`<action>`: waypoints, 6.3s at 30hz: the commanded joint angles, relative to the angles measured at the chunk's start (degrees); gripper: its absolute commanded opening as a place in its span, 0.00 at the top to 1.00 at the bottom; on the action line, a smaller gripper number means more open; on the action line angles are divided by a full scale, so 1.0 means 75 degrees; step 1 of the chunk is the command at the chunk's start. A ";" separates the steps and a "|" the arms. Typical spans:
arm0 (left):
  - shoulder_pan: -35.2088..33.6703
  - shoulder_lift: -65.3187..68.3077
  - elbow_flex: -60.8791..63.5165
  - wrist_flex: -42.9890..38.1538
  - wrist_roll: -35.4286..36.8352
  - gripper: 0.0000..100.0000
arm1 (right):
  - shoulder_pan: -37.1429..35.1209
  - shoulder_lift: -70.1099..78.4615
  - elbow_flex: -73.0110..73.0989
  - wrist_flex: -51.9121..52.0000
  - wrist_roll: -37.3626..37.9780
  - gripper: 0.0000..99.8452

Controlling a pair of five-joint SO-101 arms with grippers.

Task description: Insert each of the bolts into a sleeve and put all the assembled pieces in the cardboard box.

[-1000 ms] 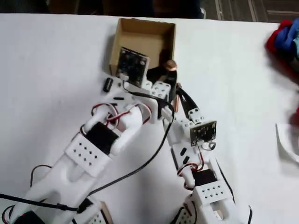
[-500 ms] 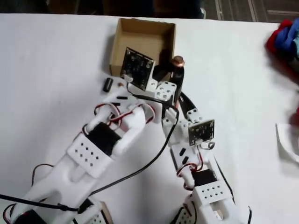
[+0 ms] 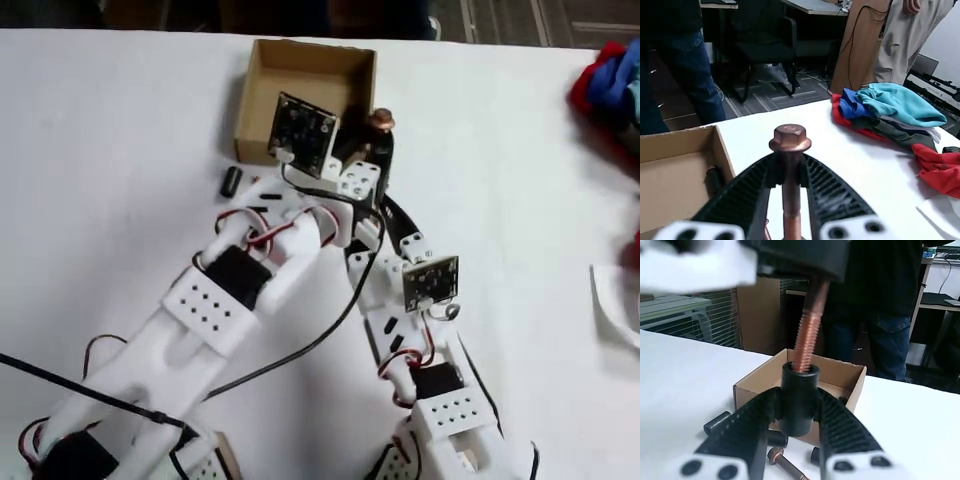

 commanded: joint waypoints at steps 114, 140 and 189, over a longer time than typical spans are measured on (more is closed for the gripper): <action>-0.5685 -0.4103 0.7390 -0.1395 -0.3329 0.79 | 0.0486 1.8925 -2.4064 0.9700 -0.1242 0.98; -0.6095 -0.4126 0.7320 -0.1418 -0.3059 0.79 | 0.0522 1.8385 -2.5143 1.1493 -0.1207 0.98; -0.8018 -0.4138 0.7144 -0.1618 -0.0938 0.79 | -0.2210 2.0155 -2.5506 1.1645 -0.3974 0.90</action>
